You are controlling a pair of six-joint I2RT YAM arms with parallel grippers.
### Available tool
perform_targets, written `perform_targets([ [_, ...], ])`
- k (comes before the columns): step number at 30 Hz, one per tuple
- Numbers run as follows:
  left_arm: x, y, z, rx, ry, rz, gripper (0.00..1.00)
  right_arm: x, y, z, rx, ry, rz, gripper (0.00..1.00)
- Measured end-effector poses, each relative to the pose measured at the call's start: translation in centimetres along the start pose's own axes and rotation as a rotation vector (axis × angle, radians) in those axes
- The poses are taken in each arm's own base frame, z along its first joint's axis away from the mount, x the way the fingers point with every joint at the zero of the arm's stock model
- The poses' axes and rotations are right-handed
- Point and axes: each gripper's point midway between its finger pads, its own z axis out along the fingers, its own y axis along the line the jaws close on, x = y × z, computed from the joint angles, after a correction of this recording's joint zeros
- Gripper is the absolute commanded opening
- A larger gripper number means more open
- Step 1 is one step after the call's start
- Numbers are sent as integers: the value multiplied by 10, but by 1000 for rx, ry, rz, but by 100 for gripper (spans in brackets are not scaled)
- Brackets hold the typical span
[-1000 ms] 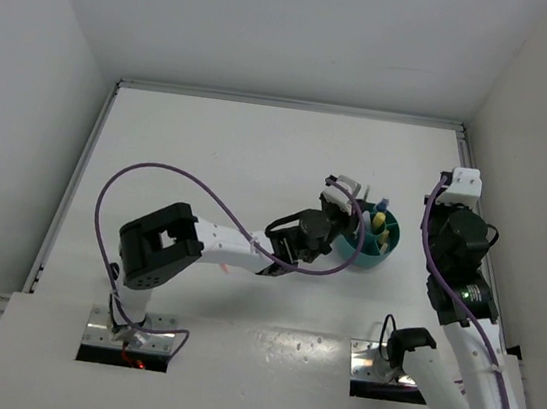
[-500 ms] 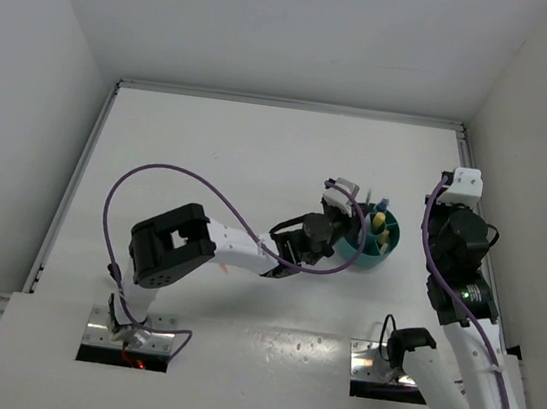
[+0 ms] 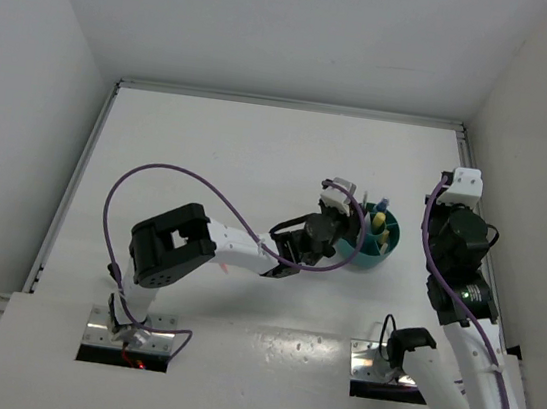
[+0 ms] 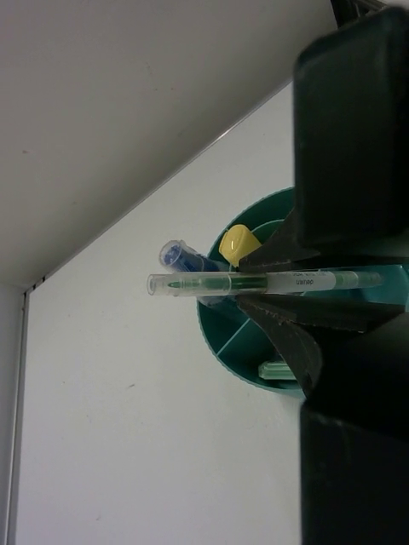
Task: Sort the stationery into containers
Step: Place the stationery into the container
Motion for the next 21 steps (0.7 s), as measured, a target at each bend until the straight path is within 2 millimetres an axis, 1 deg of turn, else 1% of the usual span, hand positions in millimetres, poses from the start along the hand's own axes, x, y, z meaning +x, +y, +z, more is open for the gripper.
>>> perform_targets([
  [1,1,1,0,-5,5,0,26,0,0,0,0,0,0,7],
  [5,4,3,-1,-12,14,0,36,0,0,0,0,0,0,7],
  [7,6,4,-1,-17,24,0,39,0,0,0,0,0,0,7],
  [14,12,7,-3,-27,41,0,39,0,0,0,0,0,0,8],
  [16,15,10,-8,-33,50,17,39,0,0,0,0,0,-1,8],
  [18,12,14,-15,-46,48,41,34,0,-1,0,2,-1,-1,8],
  [19,8,15,-19,-58,46,60,24,0,-1,0,4,-2,0,8],
  [21,-11,16,-32,-87,32,83,2,-1,-1,-1,5,-2,0,8],
])
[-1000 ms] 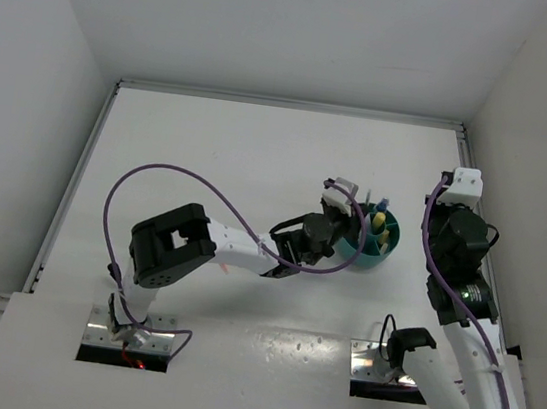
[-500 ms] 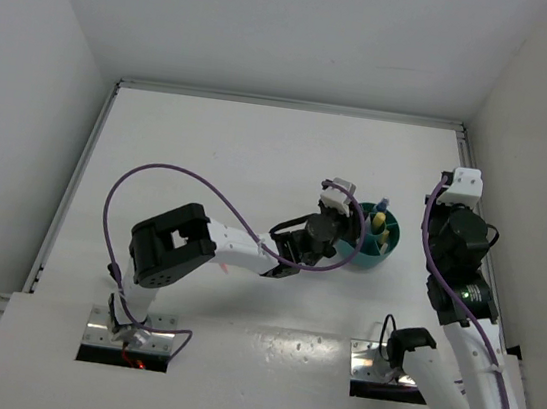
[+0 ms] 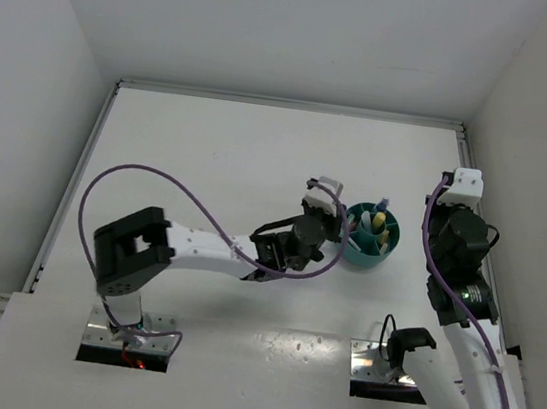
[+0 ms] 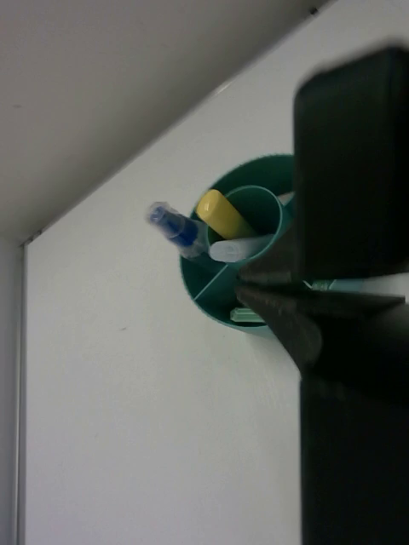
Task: Sort the stationery into containers
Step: Place the stationery into the container, then grab a piece of stationery with the left arm
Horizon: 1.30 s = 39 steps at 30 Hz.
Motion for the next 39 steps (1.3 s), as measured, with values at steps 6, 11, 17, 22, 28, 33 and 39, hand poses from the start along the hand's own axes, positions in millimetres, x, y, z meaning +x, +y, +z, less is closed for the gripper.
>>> perform_targets([
  [6,-99,52,-54,-272,-69,-255,28,0,0,0,0,0,0,13],
  [11,-104,204,-85,-765,-57,-559,67,-1,0,-1,-1,-6,2,14],
  [17,-33,292,-146,-1145,163,-523,64,-3,-1,-2,1,-11,4,15],
  [22,-6,296,-164,-1175,299,-496,50,-3,-2,-3,1,-15,6,15],
  [28,43,312,-185,-1220,457,-475,40,-3,-2,-3,1,-16,6,15],
  [33,68,313,-191,-1222,544,-467,39,1,-1,-3,0,-9,3,16],
  [39,81,311,-182,-1197,584,-470,39,1,-1,-3,0,-9,3,16],
])
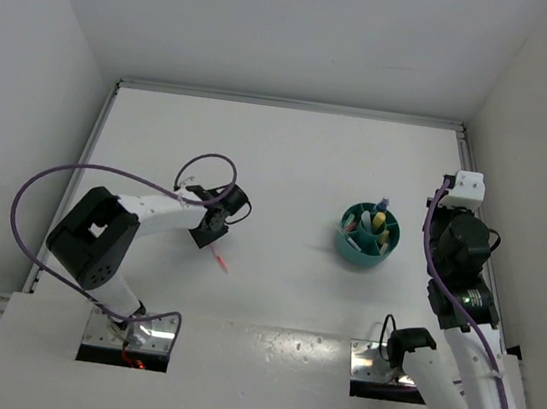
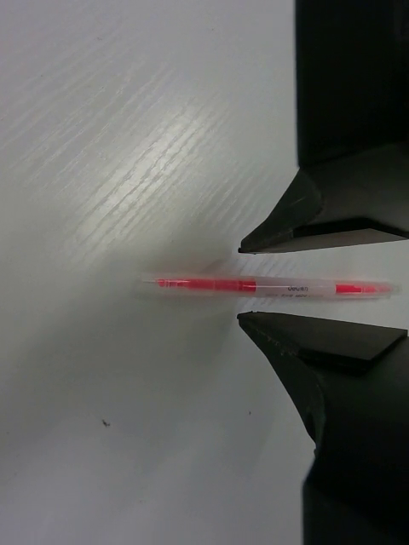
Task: Sort the stationery into containers
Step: Grab a piece of stationery with the left arm
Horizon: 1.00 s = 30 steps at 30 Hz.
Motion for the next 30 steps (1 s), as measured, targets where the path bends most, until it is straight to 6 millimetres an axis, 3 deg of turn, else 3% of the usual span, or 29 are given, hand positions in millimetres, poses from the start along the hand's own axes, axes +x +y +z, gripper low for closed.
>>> perform_targets([
  [8,10,-3,9,-7,31,20,37,0,0,0,0,0,0,16],
  [15,11,-6,10,3,34,18,13,0,0,0,1,0,0,16],
  [20,10,-11,6,21,26,50,3,0,0,0,0,0,0,16],
  [22,13,-33,-9,101,9,134,0,0,0,0,0,0,0,16],
  [25,28,-91,-52,371,-30,329,0,0,0,0,0,0,0,16],
  [27,46,-129,-97,617,-67,453,0,0,0,0,-2,0,0,16],
  [30,69,-164,-165,936,-115,575,0,0,1,0,-5,0,0,16],
])
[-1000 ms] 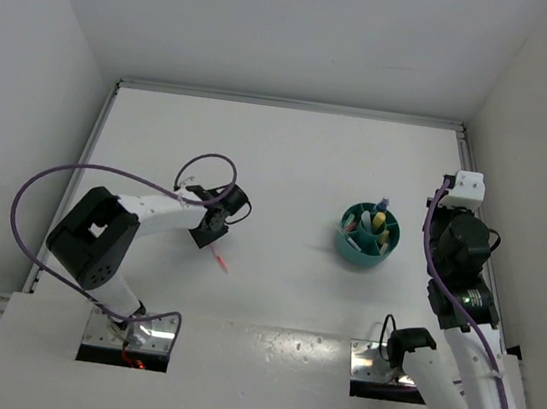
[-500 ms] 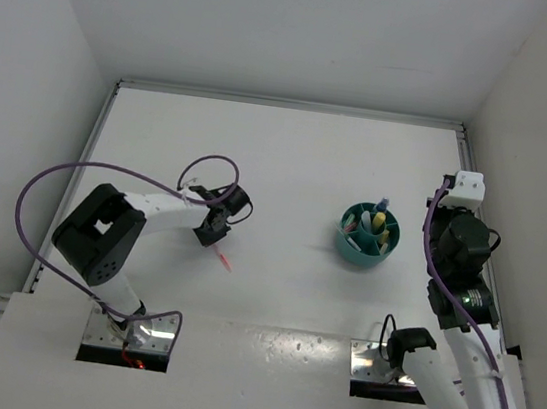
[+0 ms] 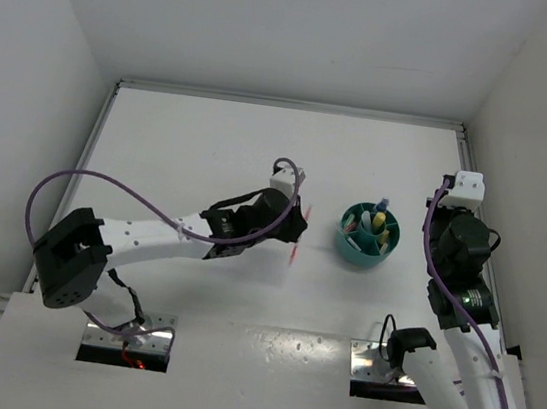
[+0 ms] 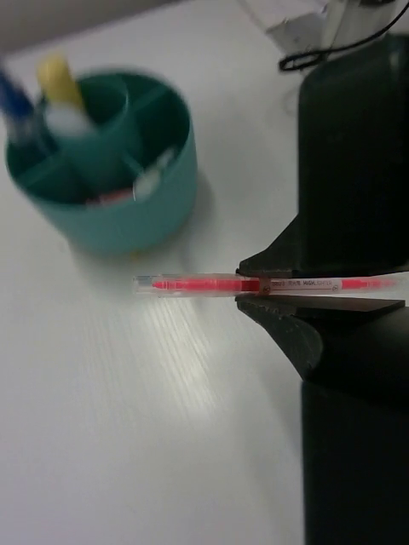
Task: Sort the stationery into containers
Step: Grab a piece of stationery with the left arm, then place the stationery into the container
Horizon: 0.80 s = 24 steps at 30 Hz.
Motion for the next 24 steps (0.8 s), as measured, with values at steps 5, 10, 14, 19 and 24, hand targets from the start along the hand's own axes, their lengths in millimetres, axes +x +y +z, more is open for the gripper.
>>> perform_targets([
  [5,-25,-69,-1,273,-107,140,0,0,0,0,-1,2,-1,16],
  [10,-20,-116,9,392,-231,272,0,1,1,1,-1,4,-2,16],
  [14,-22,-136,-1,394,-431,314,0,1,1,1,-1,4,-2,16],
  [19,-40,-149,8,323,-599,295,0,2,1,2,-2,10,-5,16],
  [24,-52,-163,21,321,-699,261,0,3,2,2,-3,11,-5,16],
])
